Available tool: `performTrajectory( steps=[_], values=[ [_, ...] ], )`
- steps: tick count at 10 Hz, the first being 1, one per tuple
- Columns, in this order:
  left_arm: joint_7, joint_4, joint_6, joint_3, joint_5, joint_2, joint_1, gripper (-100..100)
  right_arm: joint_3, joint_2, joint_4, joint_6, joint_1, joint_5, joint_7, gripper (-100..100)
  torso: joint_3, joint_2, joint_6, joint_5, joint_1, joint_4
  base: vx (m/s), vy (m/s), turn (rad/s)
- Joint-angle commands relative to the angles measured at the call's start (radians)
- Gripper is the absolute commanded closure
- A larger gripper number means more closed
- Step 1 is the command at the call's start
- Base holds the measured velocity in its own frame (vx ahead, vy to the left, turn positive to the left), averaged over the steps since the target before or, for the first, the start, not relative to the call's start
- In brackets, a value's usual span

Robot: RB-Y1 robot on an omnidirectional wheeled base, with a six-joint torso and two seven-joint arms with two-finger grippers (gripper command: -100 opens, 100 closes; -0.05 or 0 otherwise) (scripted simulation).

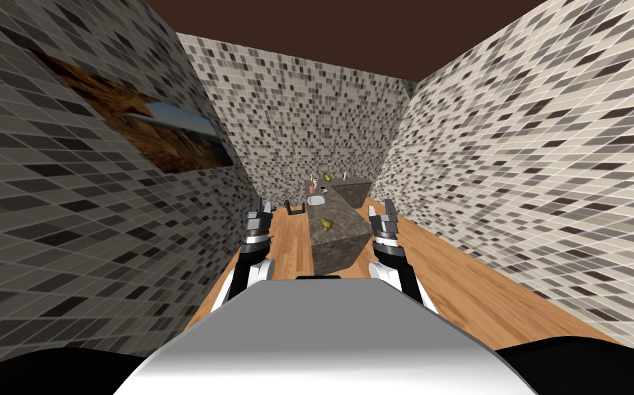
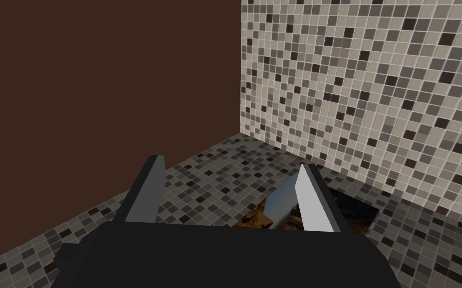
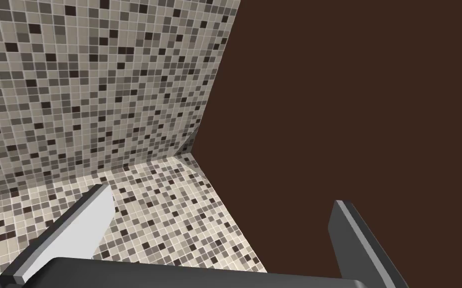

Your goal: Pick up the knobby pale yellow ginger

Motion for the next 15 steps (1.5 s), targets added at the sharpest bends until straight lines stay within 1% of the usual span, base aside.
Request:
performTrajectory(
  steps=[1,3,4,5,6,7,8,9,10,11,12,13,14,15],
  values=[
    [0.000,0.000,0.000,0.000,0.000,0.000,0.000,0,-0.005,-0.030,0.002,0.042,-0.013,0.000,-0.027,-100,0.000,0.000,0.000,0.000,0.000,0.000,-0.025,0.015,-0.006],
    [0.000,0.000,0.000,0.000,0.000,0.000,0.000,0,-0.011,-0.053,0.007,0.095,-0.032,0.000,-0.069,-100,0.001,0.002,0.000,0.000,0.001,0.000,-0.050,0.026,-0.004],
    [0.000,0.000,0.000,0.000,0.000,0.000,0.000,0,-0.011,-0.053,0.007,0.104,-0.032,0.000,-0.069,-100,0.002,0.003,0.000,0.000,0.002,0.001,-0.041,0.028,-0.001],
    [0.000,0.000,0.000,0.000,0.000,0.000,0.000,0,-0.015,-0.063,0.010,0.143,-0.044,-0.001,-0.096,-100,0.002,0.003,0.000,0.000,0.002,0.001,-0.042,0.037,0.002],
    [0.000,0.000,0.000,0.000,0.000,0.000,0.000,0,-0.018,-0.073,0.013,0.169,-0.058,-0.001,-0.127,-100,0.002,0.003,0.000,0.001,0.002,0.001,-0.061,0.062,0.004],
    [0.000,0.000,0.000,0.000,0.000,0.000,0.000,0,-0.018,-0.073,0.013,0.189,-0.058,-0.001,-0.127,-100,0.002,0.004,0.000,0.001,0.004,0.001,-0.040,0.044,-0.003],
    [0.000,0.000,0.000,0.000,0.000,0.000,0.000,0,-0.022,-0.081,0.016,0.218,-0.074,-0.003,-0.163,-100,0.002,0.003,0.000,0.001,0.003,0.001,-0.040,0.052,0.005],
    [0.000,0.000,0.000,0.000,0.000,0.000,0.000,0,-0.022,-0.081,0.016,0.238,-0.074,-0.003,-0.163,-100,0.002,0.003,0.000,0.001,0.003,0.001,-0.037,0.040,0.001],
    [0.000,0.000,0.000,0.000,0.000,0.000,0.000,0,-0.025,-0.089,0.020,0.271,-0.091,-0.004,-0.202,-100,0.001,0.003,0.000,0.001,0.003,0.001,-0.042,0.035,0.005],
    [0.000,0.000,0.000,0.000,0.000,0.000,0.000,0,-0.025,-0.089,0.020,0.293,-0.091,-0.004,-0.202,-100,0.002,0.003,0.000,0.001,0.002,0.001,-0.036,0.035,0.002],
    [0.000,0.000,0.000,0.000,0.000,0.000,0.000,0,-0.029,-0.096,0.024,0.322,-0.110,-0.006,-0.245,-100,0.001,0.002,0.000,0.001,0.002,0.001,-0.043,0.047,0.006],
    [0.000,0.000,0.000,0.000,0.000,0.000,0.000,0,-0.029,-0.096,0.024,0.351,-0.110,-0.006,-0.245,-100,0.002,0.003,0.000,0.001,0.003,0.001,-0.043,0.047,0.001],
    [0.000,0.000,0.000,0.000,0.000,0.000,0.000,0,-0.033,-0.102,0.028,0.381,-0.130,-0.008,-0.290,-100,0.002,0.003,0.000,0.001,0.003,0.001,-0.064,0.064,0.004],
    [0.000,0.000,0.000,0.000,0.000,0.000,0.000,0,-0.033,-0.102,0.028,0.409,-0.130,-0.008,-0.292,-100,0.002,0.004,0.000,0.001,0.004,0.001,-0.049,0.051,0.000]
  ],
)
